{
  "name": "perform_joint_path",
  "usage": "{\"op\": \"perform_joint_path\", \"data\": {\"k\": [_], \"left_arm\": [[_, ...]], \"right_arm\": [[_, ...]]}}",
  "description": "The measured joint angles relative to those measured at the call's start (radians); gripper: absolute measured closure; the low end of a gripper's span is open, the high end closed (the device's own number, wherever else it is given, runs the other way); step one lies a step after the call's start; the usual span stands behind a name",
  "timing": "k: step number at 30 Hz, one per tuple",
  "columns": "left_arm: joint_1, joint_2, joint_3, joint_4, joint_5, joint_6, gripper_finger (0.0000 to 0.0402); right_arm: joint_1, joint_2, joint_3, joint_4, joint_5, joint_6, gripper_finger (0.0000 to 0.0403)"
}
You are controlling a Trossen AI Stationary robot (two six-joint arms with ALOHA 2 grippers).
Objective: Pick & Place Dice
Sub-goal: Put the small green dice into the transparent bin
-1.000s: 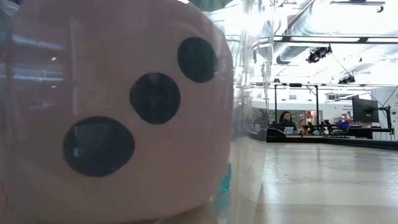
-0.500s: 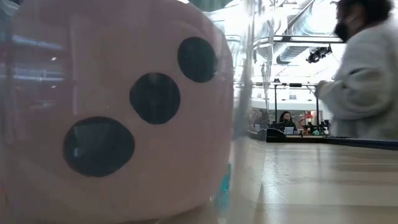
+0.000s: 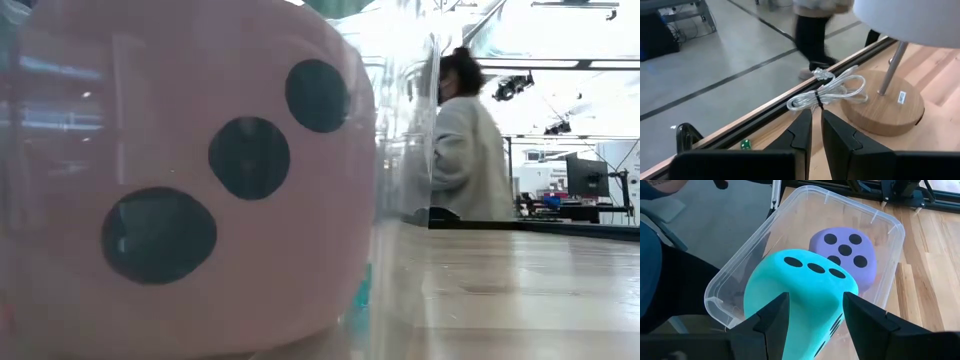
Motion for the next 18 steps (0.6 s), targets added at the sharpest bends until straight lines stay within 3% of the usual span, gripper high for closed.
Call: {"op": "perform_joint_path", "data": {"k": [10, 18], "left_arm": [[0.011, 0.0, 0.0, -0.078, -0.087, 0.02, 0.0365], [-0.027, 0.0, 0.0, -0.078, -0.085, 0.169, 0.0365]], "right_arm": [[0.0, 0.0, 0.0, 0.005, 0.0, -0.002, 0.0227], [0.0, 0.0, 0.0, 0.011, 0.0, -0.007, 0.0227]]}}
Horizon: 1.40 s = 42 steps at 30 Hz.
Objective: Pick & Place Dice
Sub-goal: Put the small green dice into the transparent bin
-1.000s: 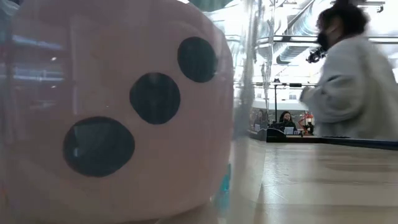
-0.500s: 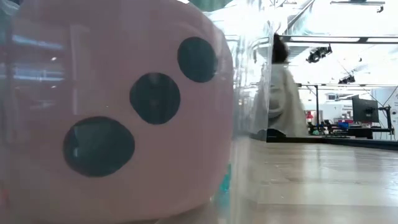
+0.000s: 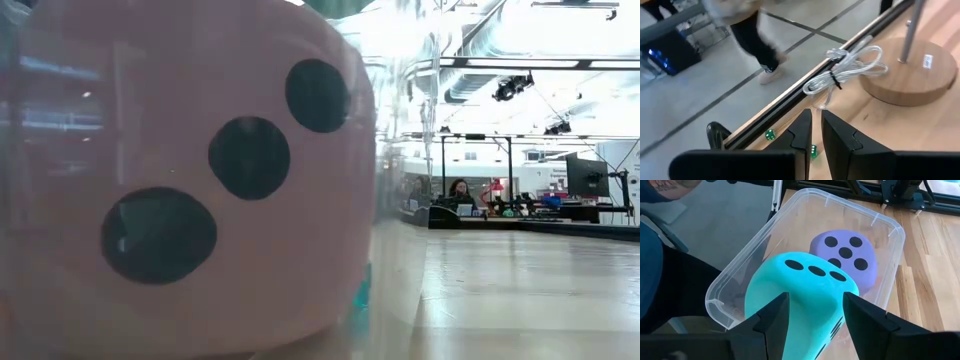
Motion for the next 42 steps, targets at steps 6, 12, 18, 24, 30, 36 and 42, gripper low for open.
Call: {"op": "perform_joint_path", "data": {"k": [6, 12, 18, 24, 30, 36, 42], "left_arm": [[-0.041, 0.0, 0.0, -0.013, 0.002, -0.005, 0.0365], [-0.043, 0.0, 0.0, -0.011, 0.028, 0.031, 0.0362], [-0.021, 0.0, 0.0, -0.016, 0.079, 0.016, 0.0306], [0.032, 0.0, 0.0, -0.082, 0.155, -0.064, 0.0202], [0.166, 0.004, 0.0, -0.206, 0.272, -0.248, 0.0118], [0.283, 0.005, 0.0, -0.248, 0.443, -0.375, 0.0108], [0.292, 0.005, 0.0, -0.249, 0.469, -0.381, 0.0108]], "right_arm": [[0.0, 0.0, 0.0, 0.0, 0.0, 0.0, 0.0227], [0.0, 0.0, 0.0, 0.0, 0.0, 0.005, 0.0227], [0.0, 0.0, 0.001, 0.0, -0.002, 0.006, 0.0227], [0.0, 0.0, 0.001, 0.003, -0.003, 0.007, 0.0227], [0.0, 0.0, 0.001, 0.004, -0.003, 0.007, 0.0227], [0.0, 0.0, 0.001, 0.006, -0.002, 0.01, 0.0227], [0.0, -0.001, 0.001, 0.02, -0.002, 0.011, 0.0227]]}}
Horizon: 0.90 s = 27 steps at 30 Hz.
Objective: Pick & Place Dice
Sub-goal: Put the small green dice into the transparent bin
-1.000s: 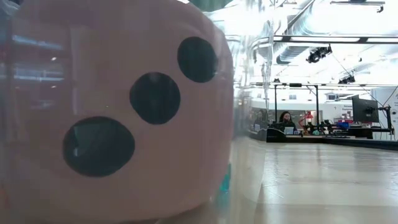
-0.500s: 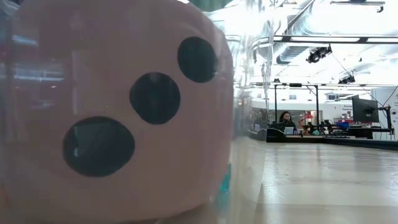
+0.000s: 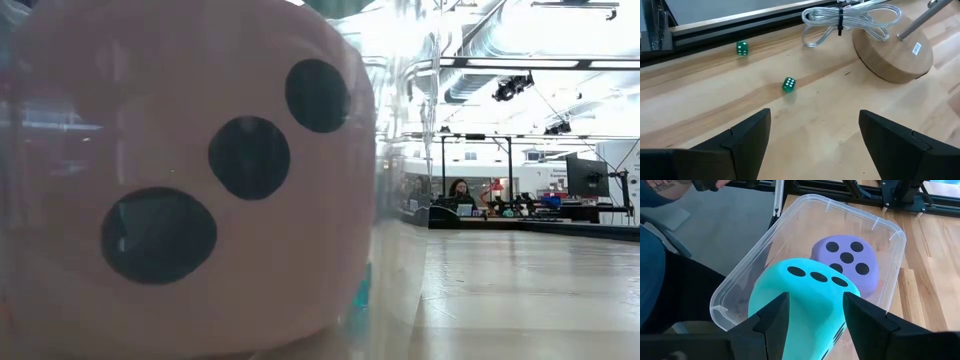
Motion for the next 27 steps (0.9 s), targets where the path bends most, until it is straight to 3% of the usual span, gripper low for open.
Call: {"op": "perform_joint_path", "data": {"k": [10, 17, 27], "left_arm": [[-0.117, 0.056, 0.0, -0.002, -0.029, 0.067, 0.0108], [-0.144, 0.233, 0.0, 0.184, -0.106, -0.093, 0.0108], [-0.117, 0.394, -0.001, 0.365, -0.129, -0.104, 0.0108]], "right_arm": [[0.0, 0.0, 0.0, 0.007, 0.001, 0.0, 0.0227], [-0.014, 0.0, 0.0, 0.026, 0.001, -0.007, 0.0227], [-0.02, 0.0, 0.0, 0.03, 0.001, -0.011, 0.0227]]}}
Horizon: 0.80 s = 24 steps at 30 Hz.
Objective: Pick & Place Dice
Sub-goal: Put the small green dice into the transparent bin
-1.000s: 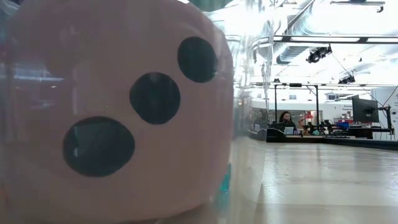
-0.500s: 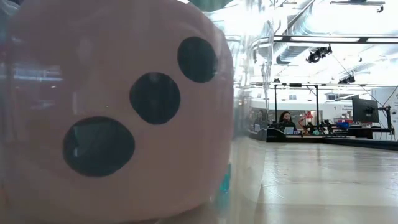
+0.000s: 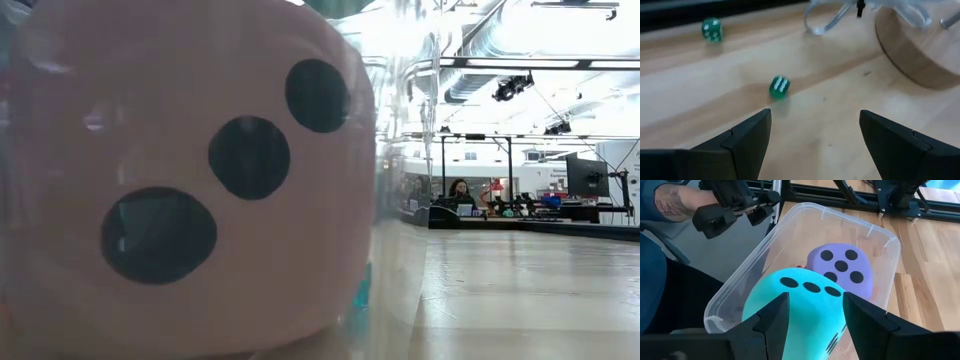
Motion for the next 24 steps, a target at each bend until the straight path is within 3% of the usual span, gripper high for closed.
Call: {"op": "perform_joint_path", "data": {"k": [11, 16, 24], "left_arm": [[0.0, 0.131, 0.0, 0.186, -0.081, 0.007, 0.0108], [0.0, 0.175, 0.001, 0.277, -0.081, 0.075, 0.0108], [0.002, 0.214, 0.002, 0.312, -0.081, 0.055, 0.0117]], "right_arm": [[-0.029, 0.0, 0.0, 0.0, -0.047, -0.002, 0.0227], [-0.029, 0.0, 0.0, -0.001, -0.048, -0.002, 0.0227], [-0.028, 0.0, 0.0, -0.001, -0.047, -0.002, 0.0227]]}}
